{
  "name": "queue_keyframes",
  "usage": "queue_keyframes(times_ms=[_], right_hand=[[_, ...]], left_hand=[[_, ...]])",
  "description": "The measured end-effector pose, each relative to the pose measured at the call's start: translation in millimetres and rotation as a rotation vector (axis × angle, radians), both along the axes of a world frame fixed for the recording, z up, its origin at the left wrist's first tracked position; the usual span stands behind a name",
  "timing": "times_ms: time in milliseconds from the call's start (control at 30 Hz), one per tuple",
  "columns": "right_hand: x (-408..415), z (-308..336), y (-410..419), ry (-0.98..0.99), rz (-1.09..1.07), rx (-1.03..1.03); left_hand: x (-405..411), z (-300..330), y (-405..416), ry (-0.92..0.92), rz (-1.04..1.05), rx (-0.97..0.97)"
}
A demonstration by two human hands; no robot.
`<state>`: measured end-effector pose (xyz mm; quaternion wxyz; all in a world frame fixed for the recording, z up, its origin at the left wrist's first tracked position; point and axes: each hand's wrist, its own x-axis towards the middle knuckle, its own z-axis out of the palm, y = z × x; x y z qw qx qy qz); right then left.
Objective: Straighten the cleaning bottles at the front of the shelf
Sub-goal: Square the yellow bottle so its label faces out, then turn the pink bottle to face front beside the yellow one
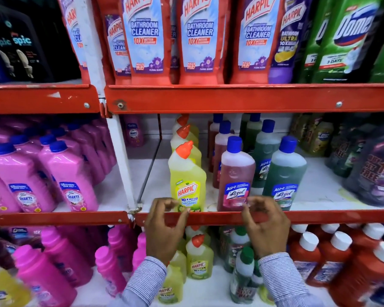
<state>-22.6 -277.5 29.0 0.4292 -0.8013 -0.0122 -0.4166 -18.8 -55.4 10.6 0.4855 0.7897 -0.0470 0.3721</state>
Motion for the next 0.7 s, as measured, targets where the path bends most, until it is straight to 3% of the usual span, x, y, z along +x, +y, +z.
queue_keyframes(times_ms=[100,233,367,700], right_hand=[[17,-7,-20,0.218,0.048,-0.012],[29,-9,-30,0.395,0.255,-0.187],[34,-4,-37,0.4,0.326,-0.244],[35,-10,-43,0.381,0.321,-0.17]], left_hand=[[-3,4,-44,0.006,-0.153,0.095],[20,-1,-82,0.193,-0.224,0.168],[35,2,-90,0.288,-0.22,0.217],[40,0,-93,0.312,-0.167,0.259]])
